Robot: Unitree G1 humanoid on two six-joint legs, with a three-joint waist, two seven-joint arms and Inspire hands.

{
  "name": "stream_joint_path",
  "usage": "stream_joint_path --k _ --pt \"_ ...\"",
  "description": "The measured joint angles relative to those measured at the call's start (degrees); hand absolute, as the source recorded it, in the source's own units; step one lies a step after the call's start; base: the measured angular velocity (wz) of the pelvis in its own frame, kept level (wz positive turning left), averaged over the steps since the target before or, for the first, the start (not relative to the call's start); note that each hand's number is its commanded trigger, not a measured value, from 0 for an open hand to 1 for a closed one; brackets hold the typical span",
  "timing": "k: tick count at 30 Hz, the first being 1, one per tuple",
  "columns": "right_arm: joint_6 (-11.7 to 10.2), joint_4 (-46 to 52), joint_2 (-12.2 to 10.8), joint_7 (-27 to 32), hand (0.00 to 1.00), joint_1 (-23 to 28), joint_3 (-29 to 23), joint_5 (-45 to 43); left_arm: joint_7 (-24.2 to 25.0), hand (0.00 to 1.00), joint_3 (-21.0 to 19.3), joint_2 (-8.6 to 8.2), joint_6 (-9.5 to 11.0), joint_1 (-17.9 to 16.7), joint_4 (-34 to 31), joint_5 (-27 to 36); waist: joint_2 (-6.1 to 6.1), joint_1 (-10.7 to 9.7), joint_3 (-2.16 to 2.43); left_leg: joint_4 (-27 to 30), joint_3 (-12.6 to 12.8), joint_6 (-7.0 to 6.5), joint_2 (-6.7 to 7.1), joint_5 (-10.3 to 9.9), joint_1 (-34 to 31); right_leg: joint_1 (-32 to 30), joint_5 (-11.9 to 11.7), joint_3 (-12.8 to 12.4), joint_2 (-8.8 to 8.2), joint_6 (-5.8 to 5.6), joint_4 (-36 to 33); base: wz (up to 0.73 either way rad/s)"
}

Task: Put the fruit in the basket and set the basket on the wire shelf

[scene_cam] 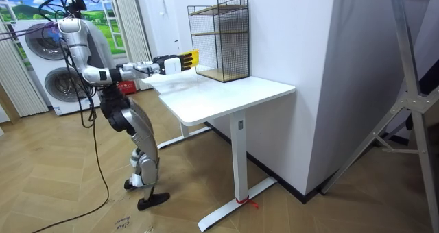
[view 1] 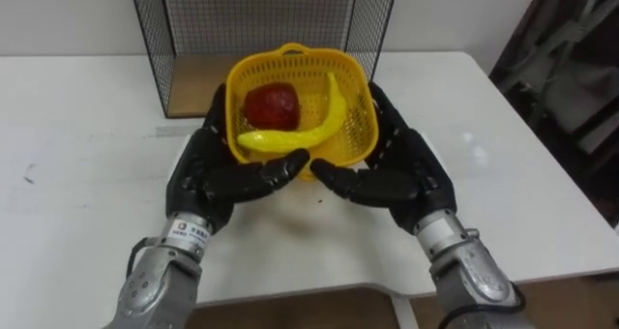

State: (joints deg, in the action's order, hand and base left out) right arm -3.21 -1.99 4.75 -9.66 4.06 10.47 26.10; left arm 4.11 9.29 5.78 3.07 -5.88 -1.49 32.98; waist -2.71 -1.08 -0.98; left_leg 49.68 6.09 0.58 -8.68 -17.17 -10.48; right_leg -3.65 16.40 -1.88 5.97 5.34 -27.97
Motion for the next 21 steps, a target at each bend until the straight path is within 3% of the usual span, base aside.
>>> stream_joint_path --k 1,2,3,4,5,6,7,9,12,14,15,18,21 --pt "-0.11 -0.75 0.59 -0.02 0.00 -0.08 -0.52 0.82 0.02 0.00 0.19 -0.32 0.01 0.75 0.97 -0.02 -0.36 0.08 -0.19 -3.79 -0.34 -0.50 3.22 -0.35 -2.51 0.55 -0.09 -2.12 -0.11 0.23 0.45 0.39" --pt "-0.04 -1.36 0.90 -0.02 0.00 -0.25 -0.60 0.90 0.02 0.00 0.29 -0.51 0.01 0.77 1.07 -0.04 -0.80 0.40 -0.31 -7.07 -0.22 -0.48 4.68 -0.14 -3.50 0.60 -0.07 -3.33 -0.29 0.27 0.41 0.00" --pt "0.39 -1.78 1.79 -0.01 0.00 -0.18 -0.61 1.07 0.02 0.00 0.35 -0.75 0.02 0.76 1.03 0.04 -0.46 1.62 -0.02 -15.36 -0.13 0.38 7.28 1.51 -5.09 0.50 -0.02 -5.00 -0.55 0.18 0.47 -0.42" --pt "1.25 -1.82 2.10 -0.01 0.00 -0.18 -0.51 0.87 0.02 0.00 -0.04 -1.10 0.04 0.79 1.02 0.04 0.24 2.78 0.14 -23.95 -0.43 0.68 8.55 4.88 -6.25 0.65 -0.01 -5.47 -0.44 0.37 0.52 -0.47" --pt "1.61 -1.87 2.14 -0.02 0.00 -0.18 -0.36 0.75 0.03 0.00 -0.08 -1.06 0.04 0.79 1.02 0.04 0.46 3.05 0.14 -27.51 -0.69 0.30 8.75 7.05 -6.46 0.71 0.15 -5.39 -0.32 0.68 0.44 -0.43" --pt "2.08 -2.11 1.96 -0.05 0.00 -0.06 0.23 0.45 0.03 0.00 -0.70 -0.85 0.03 0.70 1.13 0.07 0.39 3.31 0.24 -30.92 -2.07 -0.07 8.99 11.07 -6.44 1.40 0.96 -5.44 -0.21 0.92 0.12 -0.20" --pt "2.09 -2.10 2.10 -0.05 0.00 0.06 0.51 0.34 0.03 0.00 -1.01 -0.59 0.04 0.79 1.12 0.11 0.43 2.86 0.89 -31.32 -2.10 -0.50 9.15 13.66 -5.66 1.94 2.10 -5.43 -0.17 0.31 -0.03 -0.13" --pt "2.00 -2.09 2.27 -0.05 0.00 0.01 0.45 0.48 0.03 0.00 -1.00 -0.46 0.04 0.89 1.00 0.18 -0.90 2.63 1.06 -31.19 -1.22 -1.15 9.49 14.55 -5.12 2.64 2.86 -5.51 -0.84 -0.67 0.30 -0.04" --pt "1.99 -2.04 2.63 -0.02 0.00 0.02 0.43 1.19 0.03 0.00 -0.04 -0.36 0.04 0.82 1.01 0.11 -1.08 2.94 0.89 -29.50 -0.48 -3.50 9.77 16.13 -4.99 3.99 3.94 -5.54 -1.56 -0.85 1.22 -0.15" --pt "1.94 -1.44 2.66 0.18 0.00 -0.02 0.44 1.34 0.03 0.00 0.07 -0.28 0.04 0.90 1.02 0.09 -1.15 2.90 0.73 -28.25 -0.62 -4.68 10.90 15.82 -4.93 4.78 5.28 -5.47 -2.65 -1.38 1.20 -0.08" --pt "1.85 -1.41 2.63 0.33 0.00 -0.14 0.44 1.29 0.03 0.00 0.28 -0.05 0.11 0.90 1.00 0.09 -1.39 2.99 0.82 -27.81 -0.24 -5.98 11.83 14.89 -4.75 5.09 6.27 -5.51 -3.77 -1.82 0.92 -0.06" --pt "1.73 -1.41 2.63 0.74 0.00 -1.22 0.44 1.09 0.03 0.00 0.34 0.15 1.21 1.40 0.97 0.14 -1.84 2.95 0.11 -25.95 1.34 -7.21 13.72 12.09 -4.81 4.82 8.66 -2.00 -7.56 -3.57 -1.05 -0.08" --pt "1.73 -1.42 2.35 0.90 0.00 -1.46 0.47 0.64 0.03 0.00 0.35 0.09 1.29 1.46 0.85 0.10 -2.05 2.90 0.03 -23.74 1.93 -8.38 15.89 8.88 -4.74 3.51 10.56 0.50 -10.58 -5.67 -7.05 -0.01"
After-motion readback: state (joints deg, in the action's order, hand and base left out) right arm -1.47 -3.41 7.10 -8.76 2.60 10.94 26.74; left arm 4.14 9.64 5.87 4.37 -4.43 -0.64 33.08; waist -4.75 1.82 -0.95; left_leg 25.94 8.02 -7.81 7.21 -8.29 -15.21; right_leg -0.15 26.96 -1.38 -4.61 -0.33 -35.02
